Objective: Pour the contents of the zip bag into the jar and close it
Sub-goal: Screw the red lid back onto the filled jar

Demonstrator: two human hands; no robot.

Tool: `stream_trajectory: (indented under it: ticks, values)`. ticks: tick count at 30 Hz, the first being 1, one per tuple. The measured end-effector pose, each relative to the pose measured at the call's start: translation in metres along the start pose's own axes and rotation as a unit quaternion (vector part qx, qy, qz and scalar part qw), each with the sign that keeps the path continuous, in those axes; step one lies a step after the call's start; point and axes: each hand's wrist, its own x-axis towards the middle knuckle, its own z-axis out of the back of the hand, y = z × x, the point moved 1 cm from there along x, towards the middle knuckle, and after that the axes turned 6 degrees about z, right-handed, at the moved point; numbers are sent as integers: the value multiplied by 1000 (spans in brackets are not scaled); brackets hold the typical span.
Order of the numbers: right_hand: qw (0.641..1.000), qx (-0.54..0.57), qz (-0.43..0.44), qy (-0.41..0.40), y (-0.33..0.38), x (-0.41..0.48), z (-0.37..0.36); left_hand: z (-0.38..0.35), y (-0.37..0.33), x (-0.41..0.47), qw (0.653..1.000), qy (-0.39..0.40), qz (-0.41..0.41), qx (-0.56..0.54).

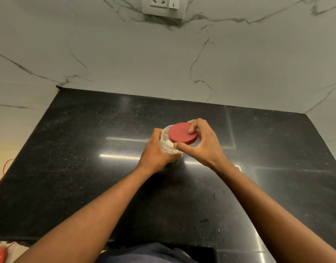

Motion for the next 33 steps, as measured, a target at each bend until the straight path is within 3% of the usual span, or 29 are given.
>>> stream_trajectory:
  ticks: [7, 14, 26, 33]
  values:
    - [986, -103, 48, 126, 2, 21, 2, 0, 4, 4, 1000, -4, -5, 20]
    - [919, -267, 76, 280, 18, 50, 5, 1, 5, 5, 1000, 5, 1, 14]
    - [827, -405, 95, 378, 59, 75, -9, 0, 11, 8, 1000, 14, -1, 25]
    - [835, -395, 65, 376, 54, 78, -9, 0, 10, 7, 999, 19, 4, 30]
